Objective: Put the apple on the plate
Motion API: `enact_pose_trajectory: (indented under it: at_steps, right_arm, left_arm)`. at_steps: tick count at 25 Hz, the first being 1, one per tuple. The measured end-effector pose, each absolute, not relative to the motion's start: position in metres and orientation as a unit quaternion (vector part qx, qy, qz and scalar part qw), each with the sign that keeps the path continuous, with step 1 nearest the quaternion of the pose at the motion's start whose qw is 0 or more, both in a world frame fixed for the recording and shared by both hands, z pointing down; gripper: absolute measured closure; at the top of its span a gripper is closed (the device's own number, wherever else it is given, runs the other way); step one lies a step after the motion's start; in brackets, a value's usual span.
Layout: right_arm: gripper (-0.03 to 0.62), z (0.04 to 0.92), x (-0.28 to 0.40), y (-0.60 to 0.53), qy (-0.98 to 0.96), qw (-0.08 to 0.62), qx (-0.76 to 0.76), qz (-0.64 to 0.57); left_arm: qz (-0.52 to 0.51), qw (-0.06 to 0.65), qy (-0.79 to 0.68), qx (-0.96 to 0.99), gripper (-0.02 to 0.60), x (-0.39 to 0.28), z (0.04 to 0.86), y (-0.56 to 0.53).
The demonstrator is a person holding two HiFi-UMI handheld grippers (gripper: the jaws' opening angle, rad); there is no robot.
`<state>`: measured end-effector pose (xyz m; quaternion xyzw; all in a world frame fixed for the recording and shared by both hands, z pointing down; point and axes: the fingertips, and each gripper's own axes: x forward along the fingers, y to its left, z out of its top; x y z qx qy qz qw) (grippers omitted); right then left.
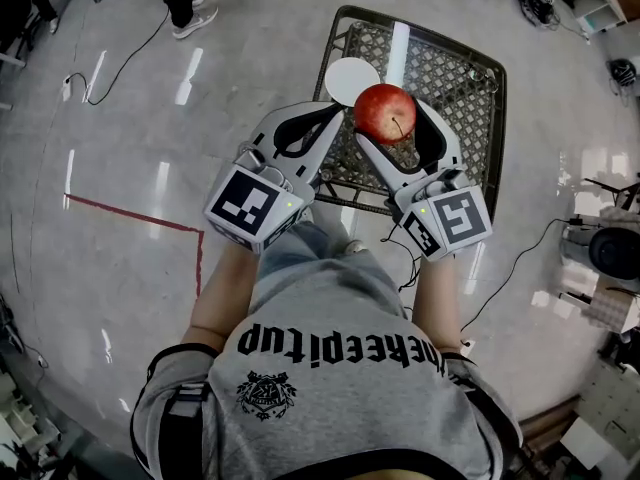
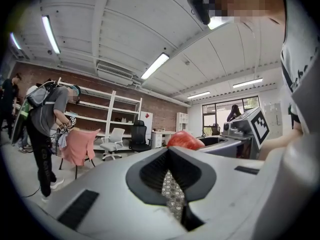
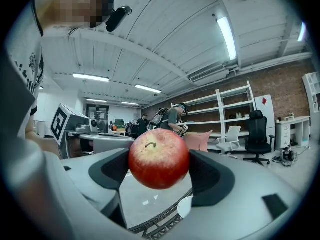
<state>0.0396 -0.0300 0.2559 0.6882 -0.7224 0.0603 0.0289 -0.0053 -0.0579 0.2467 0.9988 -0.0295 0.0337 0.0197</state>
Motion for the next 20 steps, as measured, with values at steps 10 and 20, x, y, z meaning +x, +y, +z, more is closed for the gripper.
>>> enact_pose_trajectory:
  at_steps: [10, 20]
  right_arm:
    - [0.209, 0.251, 0.034, -0.040, -0.694, 0.026, 0.717, 0.061]
    - [0.209, 0.262, 0.036, -0.045, -0.686, 0.029, 0.724, 0.065]
  left_arm:
    - [0.036, 0.019, 0.009, 0.999, 0.569, -0.009, 0.246, -0.073]
    - [0.036, 0.026, 0.014, 0.999, 0.569, -0.011, 0.262, -0.079]
